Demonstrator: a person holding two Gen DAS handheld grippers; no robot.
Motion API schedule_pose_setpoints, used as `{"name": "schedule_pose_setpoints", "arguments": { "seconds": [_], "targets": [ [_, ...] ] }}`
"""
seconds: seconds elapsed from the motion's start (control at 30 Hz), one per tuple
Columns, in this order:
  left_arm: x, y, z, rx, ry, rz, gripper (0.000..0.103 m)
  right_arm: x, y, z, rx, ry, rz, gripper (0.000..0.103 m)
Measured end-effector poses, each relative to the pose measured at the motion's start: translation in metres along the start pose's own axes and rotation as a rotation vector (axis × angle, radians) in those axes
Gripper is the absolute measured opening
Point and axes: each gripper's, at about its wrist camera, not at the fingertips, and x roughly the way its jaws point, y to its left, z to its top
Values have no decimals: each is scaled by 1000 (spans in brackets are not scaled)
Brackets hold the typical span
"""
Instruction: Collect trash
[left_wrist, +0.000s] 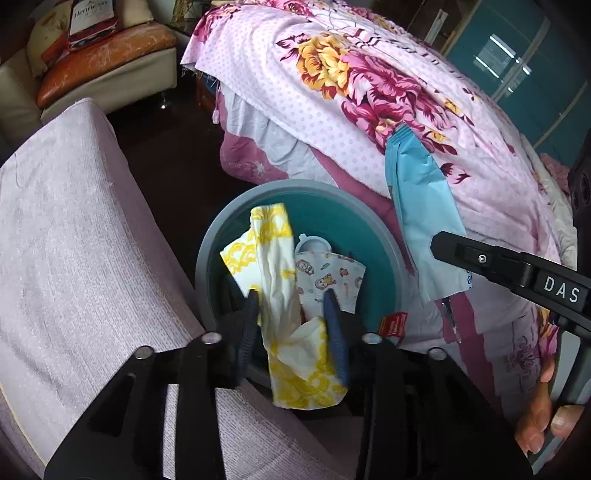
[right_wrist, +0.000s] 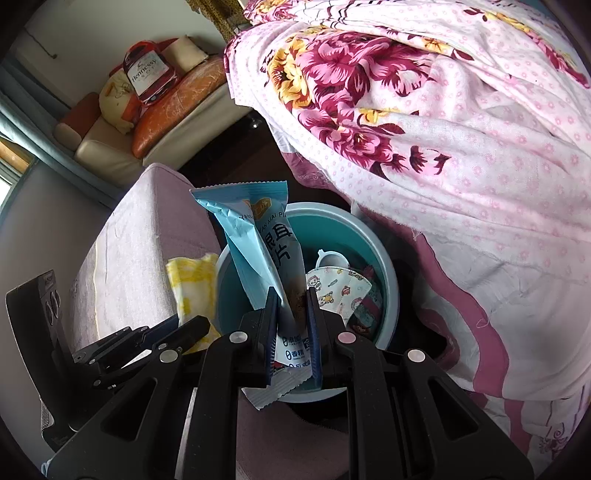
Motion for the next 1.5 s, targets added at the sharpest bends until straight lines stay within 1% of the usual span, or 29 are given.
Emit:
{"name": "schedule_pose_setpoints", "arguments": {
  "seconds": [0.03,0.1,0.17,0.27,0.57,0.9,1.0,1.07,1.1,1.23,1.33,1.43,1.5],
  "targets": [
    [-2,0,0,3,-13,8,62,2,1,1,-1,1,-1,15],
    [-7,0,0,7,-37,26,81,3,3,2,-5,1,-4,15],
    [-11,2,0,5,-47,28,88,4,5,2,-6,3,-6,15],
    [-16,7,-1,-9,-47,44,91,5,8,3,-12,5,-10,15],
    [-23,32,-14,-79,-25,41,92,11,22,3,-33,16,-20,16],
    [-32,53,-21,-129,-32,49,92,23,43,5,-69,35,-32,19],
    [-33,57,-23,-140,-32,47,92,25,47,5,-77,36,-33,25],
    [-34,59,-24,-143,-29,48,92,25,50,4,-85,34,-36,43],
    [-34,60,-25,-143,-29,48,92,25,51,4,-91,31,-41,46],
    [-36,61,-28,-144,-24,47,92,23,57,2,-99,19,-53,68],
    [-38,61,-30,-144,-27,48,92,23,61,1,-105,26,-61,77],
    [-43,61,-32,-139,-33,51,92,21,66,1,-117,39,-64,78],
    [-47,61,-34,-141,-37,53,92,19,70,-1,-132,46,-75,82]
  ]
}}
